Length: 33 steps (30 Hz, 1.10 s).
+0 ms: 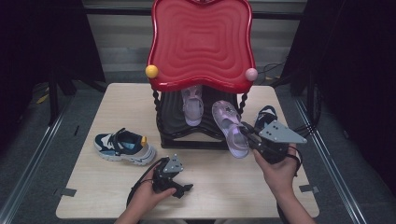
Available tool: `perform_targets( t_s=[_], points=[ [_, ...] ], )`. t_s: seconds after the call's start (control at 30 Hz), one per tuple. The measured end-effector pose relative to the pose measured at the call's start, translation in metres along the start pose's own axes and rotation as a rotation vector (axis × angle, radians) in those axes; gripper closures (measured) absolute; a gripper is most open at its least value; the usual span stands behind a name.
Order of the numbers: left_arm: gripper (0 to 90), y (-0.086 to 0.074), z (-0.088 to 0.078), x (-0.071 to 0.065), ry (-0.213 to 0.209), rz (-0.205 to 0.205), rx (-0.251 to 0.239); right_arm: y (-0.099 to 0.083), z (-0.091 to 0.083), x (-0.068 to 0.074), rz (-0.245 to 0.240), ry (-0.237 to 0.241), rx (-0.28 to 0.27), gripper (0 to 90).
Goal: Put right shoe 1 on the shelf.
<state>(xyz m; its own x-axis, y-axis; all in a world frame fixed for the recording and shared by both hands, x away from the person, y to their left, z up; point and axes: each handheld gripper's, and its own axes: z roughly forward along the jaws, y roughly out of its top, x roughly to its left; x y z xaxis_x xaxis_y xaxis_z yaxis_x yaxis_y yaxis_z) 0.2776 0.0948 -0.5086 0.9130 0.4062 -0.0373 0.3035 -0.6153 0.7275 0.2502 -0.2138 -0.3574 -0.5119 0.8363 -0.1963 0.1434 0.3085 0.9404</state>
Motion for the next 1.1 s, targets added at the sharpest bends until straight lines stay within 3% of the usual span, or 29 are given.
perform_targets(
  t_s=[0.63,1.1],
  points=[
    [12.7,0.000,0.000,0.000,0.001,-0.001,0.000,0.018,0.036,0.012,-0.010,-0.124,-0.026,84.8],
    [12.7,0.000,0.000,0.000,0.002,0.000,-0.002,0.019,0.058,0.013,0.020,-0.222,-0.043,84.8]
  ],
)
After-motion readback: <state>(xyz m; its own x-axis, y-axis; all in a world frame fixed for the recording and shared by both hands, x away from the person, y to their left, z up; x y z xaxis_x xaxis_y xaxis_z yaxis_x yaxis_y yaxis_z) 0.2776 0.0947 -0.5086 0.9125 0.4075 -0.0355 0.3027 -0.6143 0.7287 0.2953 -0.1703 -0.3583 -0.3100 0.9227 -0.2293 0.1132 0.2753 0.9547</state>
